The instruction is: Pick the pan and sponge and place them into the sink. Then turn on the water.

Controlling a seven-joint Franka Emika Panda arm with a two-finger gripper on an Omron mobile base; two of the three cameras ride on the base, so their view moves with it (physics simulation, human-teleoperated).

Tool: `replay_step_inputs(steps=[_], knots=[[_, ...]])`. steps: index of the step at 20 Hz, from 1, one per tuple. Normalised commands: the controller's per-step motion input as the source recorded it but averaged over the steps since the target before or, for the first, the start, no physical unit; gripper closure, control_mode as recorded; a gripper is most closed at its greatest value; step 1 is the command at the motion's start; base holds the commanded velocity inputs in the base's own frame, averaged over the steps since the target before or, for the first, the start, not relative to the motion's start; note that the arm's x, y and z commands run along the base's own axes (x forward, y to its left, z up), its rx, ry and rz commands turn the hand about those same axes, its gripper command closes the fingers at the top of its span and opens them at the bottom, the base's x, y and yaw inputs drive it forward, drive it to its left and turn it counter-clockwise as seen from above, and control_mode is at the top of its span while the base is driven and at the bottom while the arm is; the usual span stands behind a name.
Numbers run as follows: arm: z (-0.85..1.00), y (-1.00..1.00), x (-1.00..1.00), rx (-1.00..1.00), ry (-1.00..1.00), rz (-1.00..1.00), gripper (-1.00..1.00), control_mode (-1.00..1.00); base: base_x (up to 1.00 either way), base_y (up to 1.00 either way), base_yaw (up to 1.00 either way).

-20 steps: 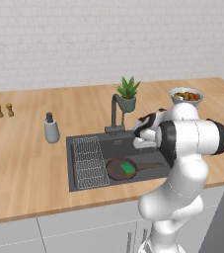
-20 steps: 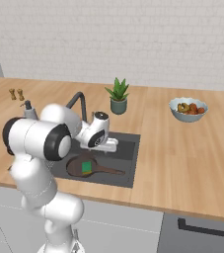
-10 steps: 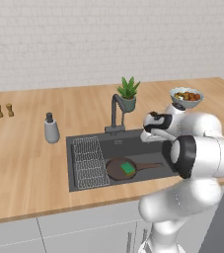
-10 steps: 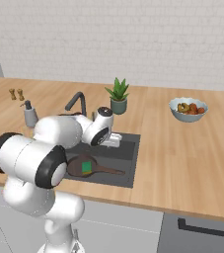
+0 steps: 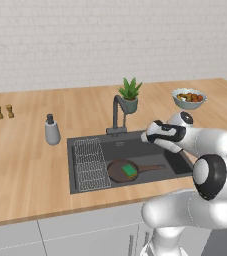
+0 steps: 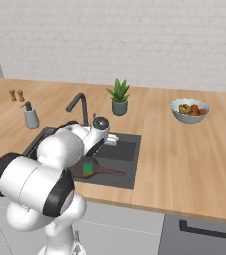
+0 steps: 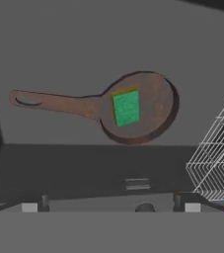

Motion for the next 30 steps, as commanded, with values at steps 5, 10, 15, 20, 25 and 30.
replay_step_inputs(steps=[5, 10, 15, 20, 25, 30], knots=[[0.62, 0.00, 0.00, 0.00, -0.06, 0.05, -1.00, -1.00, 0.00, 0.00, 0.00], [0.24, 0.00, 0.01, 0.00, -0.18, 0.08, -1.00, -1.00, 0.00, 0.00, 0.00], [0.01, 0.03, 0.13, 0.00, -0.24, 0.07, -1.00, -1.00, 0.00, 0.00, 0.00], [0.05, 0.13, 0.14, 0.00, -0.32, 0.01, -1.00, -1.00, 0.00, 0.00, 0.00], [0.05, 0.00, -0.03, 0.04, -0.38, 0.00, -1.00, -1.00, 0.00, 0.00, 0.00], [0.00, 0.00, 0.00, 0.01, -0.33, 0.00, -1.00, -1.00, 0.00, 0.00, 0.00]])
